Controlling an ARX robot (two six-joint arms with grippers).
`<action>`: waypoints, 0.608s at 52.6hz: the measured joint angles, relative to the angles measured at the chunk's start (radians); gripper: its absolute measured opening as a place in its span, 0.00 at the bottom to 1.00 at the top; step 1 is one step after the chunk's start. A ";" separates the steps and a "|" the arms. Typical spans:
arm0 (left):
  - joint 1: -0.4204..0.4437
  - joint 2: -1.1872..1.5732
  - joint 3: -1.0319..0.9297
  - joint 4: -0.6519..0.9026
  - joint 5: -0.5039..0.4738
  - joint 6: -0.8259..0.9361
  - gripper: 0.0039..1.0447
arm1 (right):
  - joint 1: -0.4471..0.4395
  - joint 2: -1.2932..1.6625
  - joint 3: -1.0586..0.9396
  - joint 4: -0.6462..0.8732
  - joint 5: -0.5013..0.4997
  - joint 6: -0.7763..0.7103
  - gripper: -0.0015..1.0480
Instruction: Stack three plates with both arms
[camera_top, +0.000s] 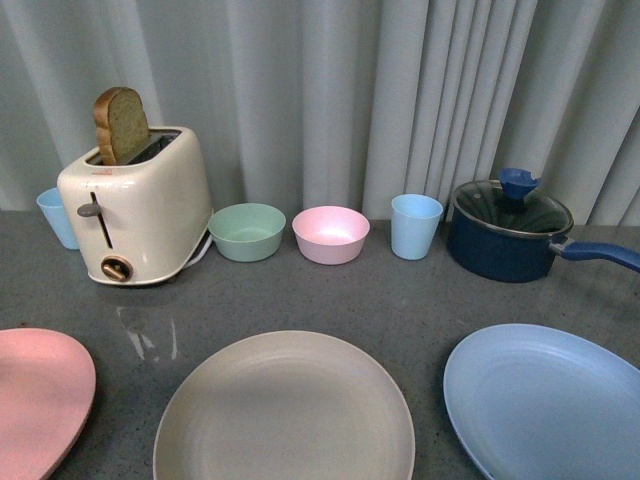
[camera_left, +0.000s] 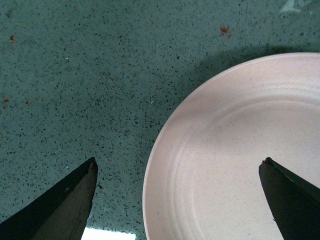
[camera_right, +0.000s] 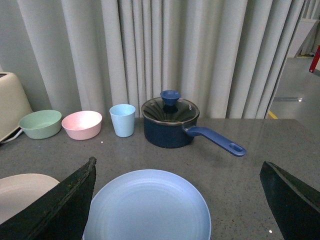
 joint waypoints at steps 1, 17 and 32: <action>0.000 0.012 0.010 -0.010 -0.001 0.006 0.94 | 0.000 0.000 0.000 0.000 0.000 0.000 0.93; 0.005 0.075 0.058 -0.106 -0.002 0.049 0.94 | 0.000 0.000 0.000 0.000 0.000 0.000 0.93; 0.006 0.150 0.128 -0.142 -0.035 0.011 0.94 | 0.000 0.000 0.000 0.000 0.000 0.000 0.93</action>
